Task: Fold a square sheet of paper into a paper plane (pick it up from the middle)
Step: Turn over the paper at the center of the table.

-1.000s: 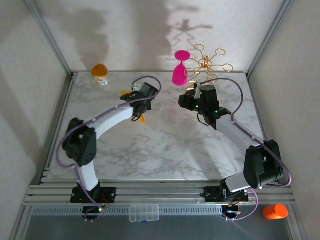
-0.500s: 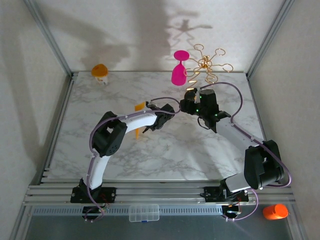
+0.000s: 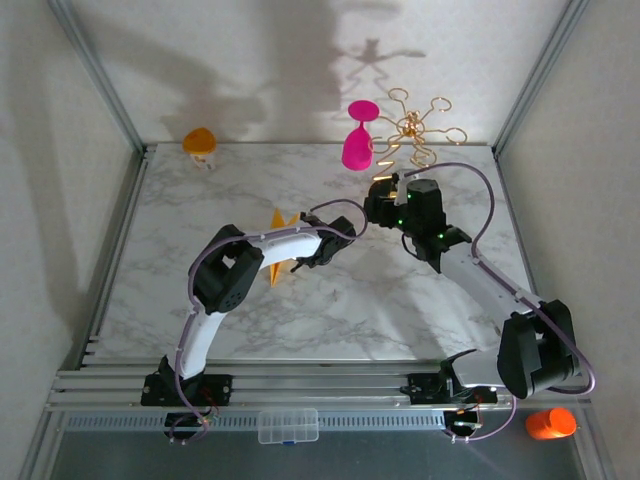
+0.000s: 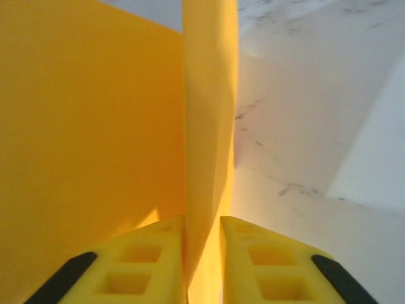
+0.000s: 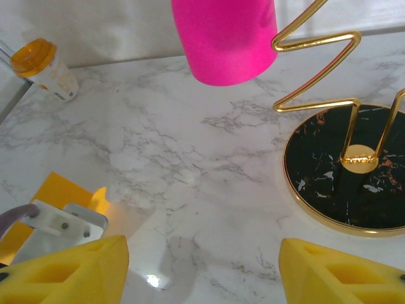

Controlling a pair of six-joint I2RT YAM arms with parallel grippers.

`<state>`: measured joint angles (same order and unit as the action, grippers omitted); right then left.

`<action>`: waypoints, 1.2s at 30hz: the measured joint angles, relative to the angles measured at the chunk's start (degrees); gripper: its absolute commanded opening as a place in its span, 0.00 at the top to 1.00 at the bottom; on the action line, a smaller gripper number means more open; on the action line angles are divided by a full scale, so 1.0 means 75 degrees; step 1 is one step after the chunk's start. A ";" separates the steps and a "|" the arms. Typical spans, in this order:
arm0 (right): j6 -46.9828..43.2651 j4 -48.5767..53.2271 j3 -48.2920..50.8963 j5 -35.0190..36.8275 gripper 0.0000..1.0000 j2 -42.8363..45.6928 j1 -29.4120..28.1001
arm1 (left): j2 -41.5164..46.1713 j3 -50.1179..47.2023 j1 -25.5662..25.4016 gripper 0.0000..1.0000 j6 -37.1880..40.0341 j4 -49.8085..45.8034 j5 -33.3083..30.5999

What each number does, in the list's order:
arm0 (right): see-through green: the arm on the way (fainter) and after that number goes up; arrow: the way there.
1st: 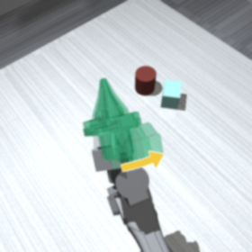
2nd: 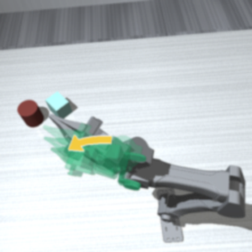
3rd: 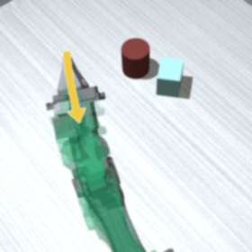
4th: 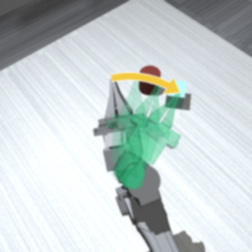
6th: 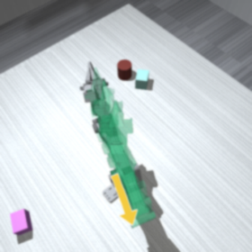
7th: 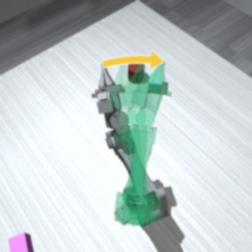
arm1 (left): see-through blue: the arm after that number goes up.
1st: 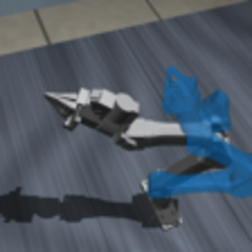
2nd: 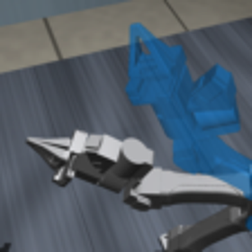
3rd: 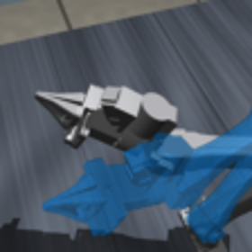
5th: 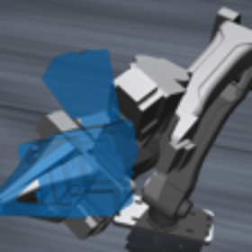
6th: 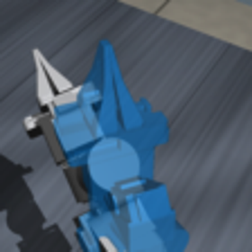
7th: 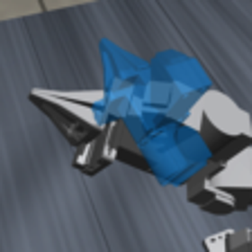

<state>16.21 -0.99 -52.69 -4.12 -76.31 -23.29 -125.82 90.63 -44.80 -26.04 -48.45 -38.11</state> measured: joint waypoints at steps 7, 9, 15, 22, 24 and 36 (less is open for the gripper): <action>-0.0085 -0.0064 0.0495 -0.0192 0.35 0.0309 -0.0213 | 0.0516 -0.0565 -0.0020 0.58 0.0079 0.0527 0.1072; -0.0082 -0.0085 0.0729 -0.0256 0.35 0.0554 -0.0286 | 0.0801 -0.0775 -0.0029 0.56 0.0079 0.0711 0.1498; 0.0009 -0.0227 0.1268 -0.0152 0.35 0.1387 -0.0425 | 0.1413 -0.0924 -0.0058 0.53 0.0061 0.1081 0.2393; 0.0277 -0.0458 0.1719 0.0379 0.35 0.2148 -0.0466 | 0.2253 -0.1046 -0.0052 0.49 0.0029 0.1443 0.3657; 0.0323 -0.0557 0.1830 0.0402 0.35 0.2288 -0.0466 | 0.2771 -0.1265 0.0020 0.48 0.0003 0.1728 0.4272; 0.0411 -0.1189 0.2288 -0.0044 0.36 0.1874 -0.0662 | 0.5103 -0.3346 0.1687 0.64 -0.0673 0.3853 0.6333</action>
<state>19.29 -9.91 -35.53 -4.45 -62.26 -28.25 -87.55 65.54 -32.14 -31.09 -19.55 9.39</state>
